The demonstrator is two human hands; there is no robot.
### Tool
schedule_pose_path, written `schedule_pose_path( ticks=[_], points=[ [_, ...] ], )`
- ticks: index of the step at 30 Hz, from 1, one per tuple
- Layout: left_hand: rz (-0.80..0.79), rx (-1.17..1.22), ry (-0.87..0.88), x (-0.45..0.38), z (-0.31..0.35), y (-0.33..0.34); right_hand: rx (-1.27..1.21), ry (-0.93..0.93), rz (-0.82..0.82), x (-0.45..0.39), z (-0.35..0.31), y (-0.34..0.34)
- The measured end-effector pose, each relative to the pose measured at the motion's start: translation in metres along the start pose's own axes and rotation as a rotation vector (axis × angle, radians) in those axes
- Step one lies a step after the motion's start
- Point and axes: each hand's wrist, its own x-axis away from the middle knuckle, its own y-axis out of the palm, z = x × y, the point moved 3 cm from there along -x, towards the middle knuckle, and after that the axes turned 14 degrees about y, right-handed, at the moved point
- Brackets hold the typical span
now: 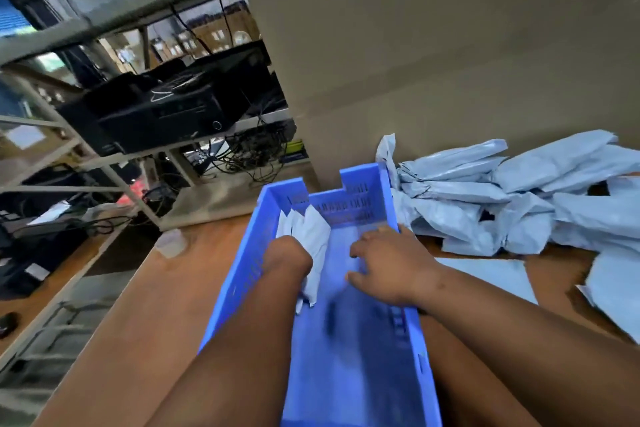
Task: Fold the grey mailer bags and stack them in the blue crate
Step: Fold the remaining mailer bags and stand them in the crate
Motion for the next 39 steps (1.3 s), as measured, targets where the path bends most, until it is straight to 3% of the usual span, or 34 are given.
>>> schedule_pose_path(
  ticks=[3, 11, 13, 14, 18, 21, 28, 34, 39],
  points=[
    [-0.094, -0.034, 0.019, 0.000, 0.006, 0.006, -0.044, 0.024, 0.007, 0.000, 0.000, 0.000],
    [-0.080, -0.158, -0.055, 0.000, 0.002, 0.007, -0.160, 0.014, 0.033, -0.001, 0.002, 0.002],
    [-0.190, -0.220, 0.026, 0.000, 0.003, 0.011, -0.245, 0.005, 0.055, 0.002, 0.001, 0.000],
    [-0.171, -0.290, 0.077, -0.009, 0.002, 0.009, -0.321, -0.011, 0.073, 0.003, 0.000, -0.001],
    [-0.017, -0.188, 0.057, -0.037, 0.020, -0.006, -0.547, -0.052, 0.127, 0.014, 0.022, -0.005],
    [0.093, -0.215, 0.273, -0.023, 0.064, -0.030, -0.523, -0.077, 0.181, 0.024, 0.046, -0.011],
    [0.135, -0.210, 0.494, 0.029, 0.197, -0.037, -0.618, 0.148, 0.210, 0.059, 0.153, -0.023],
    [0.149, -0.148, 0.645, 0.075, 0.316, 0.003, -0.569, 0.309, 0.176, 0.104, 0.268, -0.022],
    [0.010, -0.119, 0.698, 0.103, 0.395, 0.070, -0.565, 0.395, 0.143, 0.141, 0.350, -0.014]
  ],
)
